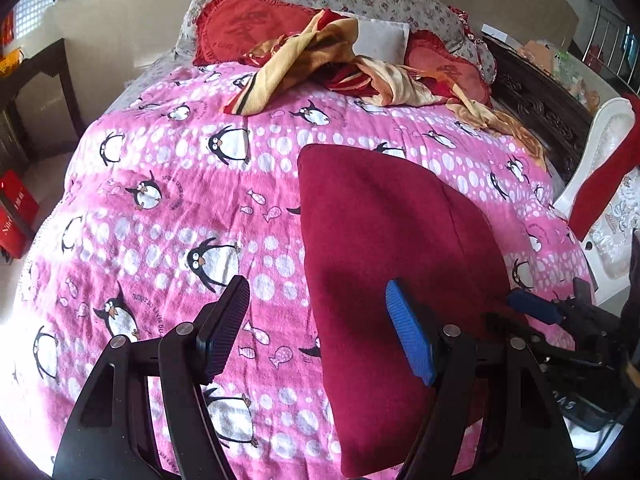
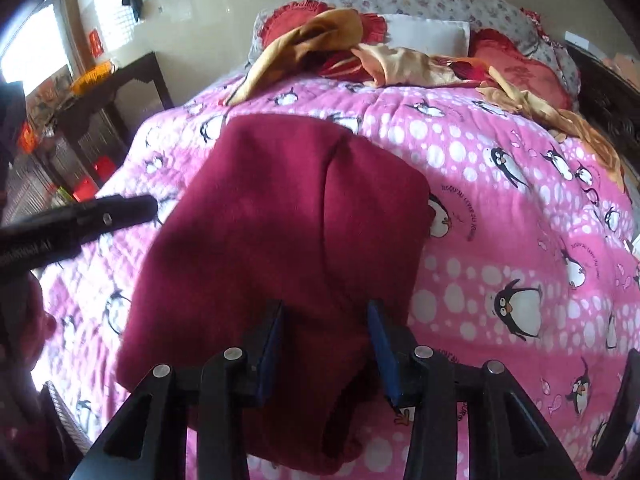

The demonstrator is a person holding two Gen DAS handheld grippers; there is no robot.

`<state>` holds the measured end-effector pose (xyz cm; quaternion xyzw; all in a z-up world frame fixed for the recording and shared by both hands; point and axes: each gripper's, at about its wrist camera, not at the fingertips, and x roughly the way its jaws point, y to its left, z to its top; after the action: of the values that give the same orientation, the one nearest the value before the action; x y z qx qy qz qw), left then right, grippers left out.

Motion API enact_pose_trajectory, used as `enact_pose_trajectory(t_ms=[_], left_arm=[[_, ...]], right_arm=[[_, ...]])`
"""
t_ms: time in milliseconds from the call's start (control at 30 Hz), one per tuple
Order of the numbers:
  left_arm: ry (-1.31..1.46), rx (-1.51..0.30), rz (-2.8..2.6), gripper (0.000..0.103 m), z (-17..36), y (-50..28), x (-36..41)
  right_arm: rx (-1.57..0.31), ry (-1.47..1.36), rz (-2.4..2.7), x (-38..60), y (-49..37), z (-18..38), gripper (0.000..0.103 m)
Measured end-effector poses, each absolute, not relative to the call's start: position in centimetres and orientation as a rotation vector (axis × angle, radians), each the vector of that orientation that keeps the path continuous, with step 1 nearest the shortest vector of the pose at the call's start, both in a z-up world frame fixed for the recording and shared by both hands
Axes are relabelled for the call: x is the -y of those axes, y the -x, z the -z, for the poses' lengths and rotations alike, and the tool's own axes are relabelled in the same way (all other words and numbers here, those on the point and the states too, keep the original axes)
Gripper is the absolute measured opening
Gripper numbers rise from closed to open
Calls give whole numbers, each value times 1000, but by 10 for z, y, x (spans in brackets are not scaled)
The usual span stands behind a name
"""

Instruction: Fold small clothes

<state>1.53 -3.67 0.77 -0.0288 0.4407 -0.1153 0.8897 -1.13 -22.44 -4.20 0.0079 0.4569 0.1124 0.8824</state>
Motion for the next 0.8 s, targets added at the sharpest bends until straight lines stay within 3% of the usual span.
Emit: enact_pose_trajectory(t_ms=[67, 167, 333, 467, 800], left_arm=[[64, -889, 225, 71, -13, -12, 35], [60, -856, 201, 71, -23, -7, 34], [50, -818, 177, 71, -35, 4, 31], [31, -803, 168, 71, -38, 12, 31], [27, -789, 160, 71, -39, 20, 30]], right_arm=[[-920, -46, -233, 227, 18, 24, 41], [-850, -91, -230, 229, 24, 0, 52], [-789, -45, -188, 214, 26, -20, 55], [-767, -64, -177, 209, 29, -25, 66], [-762, -39, -152, 205, 31, -26, 71]])
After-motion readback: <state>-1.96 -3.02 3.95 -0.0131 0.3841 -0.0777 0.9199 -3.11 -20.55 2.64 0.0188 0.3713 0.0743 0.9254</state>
